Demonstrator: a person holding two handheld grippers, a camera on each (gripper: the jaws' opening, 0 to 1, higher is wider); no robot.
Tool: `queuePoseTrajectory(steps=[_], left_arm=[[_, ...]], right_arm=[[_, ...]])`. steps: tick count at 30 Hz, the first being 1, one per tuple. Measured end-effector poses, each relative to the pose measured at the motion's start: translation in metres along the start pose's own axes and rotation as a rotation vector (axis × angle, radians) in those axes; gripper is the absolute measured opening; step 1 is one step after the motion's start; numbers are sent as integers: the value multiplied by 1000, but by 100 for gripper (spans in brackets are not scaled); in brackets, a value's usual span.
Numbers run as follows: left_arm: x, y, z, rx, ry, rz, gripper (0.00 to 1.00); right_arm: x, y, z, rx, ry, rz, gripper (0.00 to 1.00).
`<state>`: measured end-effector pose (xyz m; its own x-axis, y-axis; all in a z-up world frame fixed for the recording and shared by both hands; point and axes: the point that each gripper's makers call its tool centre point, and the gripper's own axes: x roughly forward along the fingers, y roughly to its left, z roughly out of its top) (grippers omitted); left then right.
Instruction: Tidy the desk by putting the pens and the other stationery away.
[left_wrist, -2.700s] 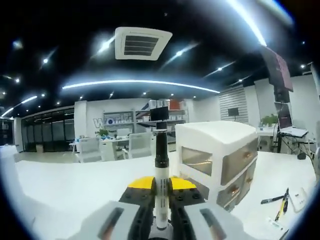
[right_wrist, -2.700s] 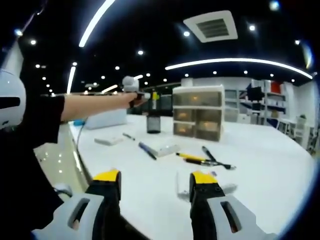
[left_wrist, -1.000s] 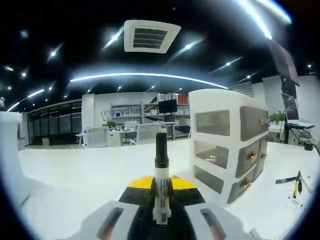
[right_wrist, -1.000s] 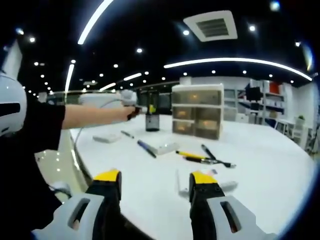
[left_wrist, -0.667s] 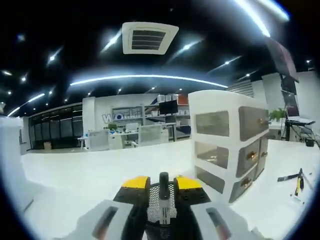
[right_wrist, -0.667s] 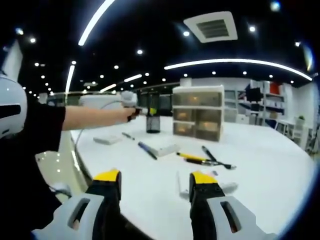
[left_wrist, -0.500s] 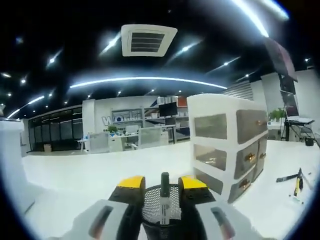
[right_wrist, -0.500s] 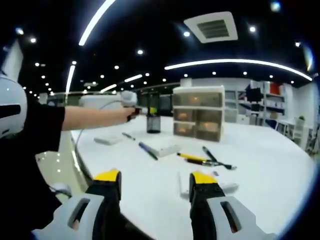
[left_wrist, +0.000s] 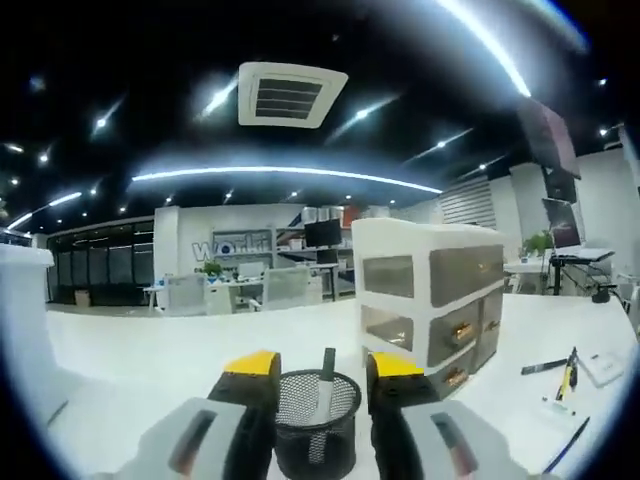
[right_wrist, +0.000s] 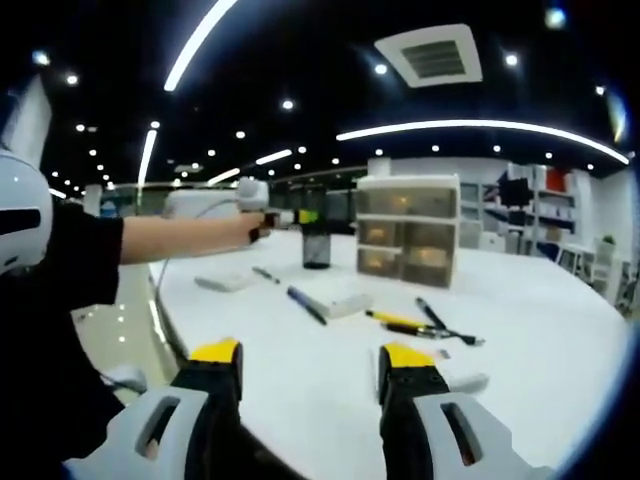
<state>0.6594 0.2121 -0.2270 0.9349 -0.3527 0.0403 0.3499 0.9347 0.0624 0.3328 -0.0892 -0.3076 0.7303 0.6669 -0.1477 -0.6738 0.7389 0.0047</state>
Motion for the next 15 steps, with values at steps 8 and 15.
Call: queuePoseTrajectory(steps=[8,15], left_arm=[[-36,-18,2,-42,-24,-64,40],[-64,-33,7,-70,-35,-117,44]], right_arm=[[2,5,3,-6,-6,9,52],[3,7,6,-11,-13,14,52]])
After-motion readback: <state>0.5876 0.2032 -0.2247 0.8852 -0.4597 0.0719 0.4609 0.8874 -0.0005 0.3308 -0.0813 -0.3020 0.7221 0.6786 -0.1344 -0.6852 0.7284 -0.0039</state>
